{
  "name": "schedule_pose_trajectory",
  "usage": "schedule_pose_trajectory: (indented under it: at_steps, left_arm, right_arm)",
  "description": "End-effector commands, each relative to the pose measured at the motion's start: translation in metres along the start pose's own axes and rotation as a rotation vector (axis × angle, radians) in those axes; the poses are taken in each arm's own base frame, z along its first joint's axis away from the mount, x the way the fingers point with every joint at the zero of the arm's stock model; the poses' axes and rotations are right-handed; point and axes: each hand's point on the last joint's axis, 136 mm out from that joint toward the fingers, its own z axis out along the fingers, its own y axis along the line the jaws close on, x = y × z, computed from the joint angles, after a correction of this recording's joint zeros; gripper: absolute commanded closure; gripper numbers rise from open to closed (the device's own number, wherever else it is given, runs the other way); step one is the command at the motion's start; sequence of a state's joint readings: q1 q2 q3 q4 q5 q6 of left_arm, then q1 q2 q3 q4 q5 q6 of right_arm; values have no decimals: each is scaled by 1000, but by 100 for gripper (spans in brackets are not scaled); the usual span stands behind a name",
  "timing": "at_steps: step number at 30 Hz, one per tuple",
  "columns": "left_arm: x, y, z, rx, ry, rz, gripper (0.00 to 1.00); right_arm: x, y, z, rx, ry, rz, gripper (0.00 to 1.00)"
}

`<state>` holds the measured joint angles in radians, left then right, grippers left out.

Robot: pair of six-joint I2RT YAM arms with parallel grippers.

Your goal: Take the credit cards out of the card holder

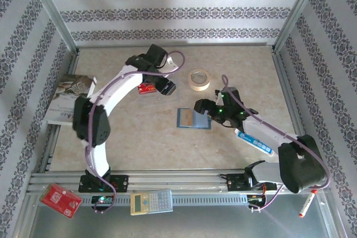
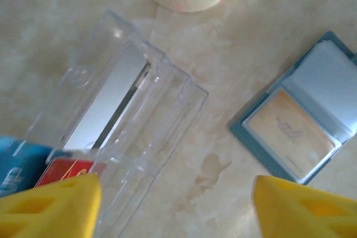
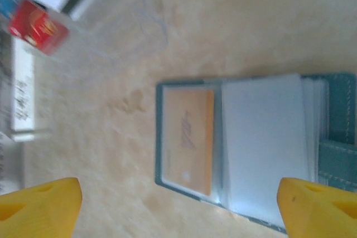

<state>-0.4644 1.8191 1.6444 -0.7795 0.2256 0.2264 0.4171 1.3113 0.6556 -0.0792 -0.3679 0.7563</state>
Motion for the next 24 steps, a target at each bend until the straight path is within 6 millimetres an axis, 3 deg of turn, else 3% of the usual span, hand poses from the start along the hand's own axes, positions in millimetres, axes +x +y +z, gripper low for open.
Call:
schedule_pose_trajectory:
  at_steps: [1,6,12,16,18,24]
  left_arm:
    - [-13,20,-17,-109,-208,-228,17]
    - [18,41,-39,-186,-352,-463,8]
    - [41,33,-52,-161,-402,-566,11]
    - [55,28,-43,-133,-382,-641,8]
    - [61,26,-33,-119,-329,-663,0]
    - [63,8,-10,5,-257,-689,0]
  right_arm:
    - [11,-14,6,202,29,-141,13]
    - [20,-20,20,408,71,-279,20]
    - [18,-19,37,557,98,-398,22]
    - [19,-26,50,598,131,-388,23]
    - [19,-32,53,621,143,-382,24]
    - [27,-59,57,649,194,-304,30]
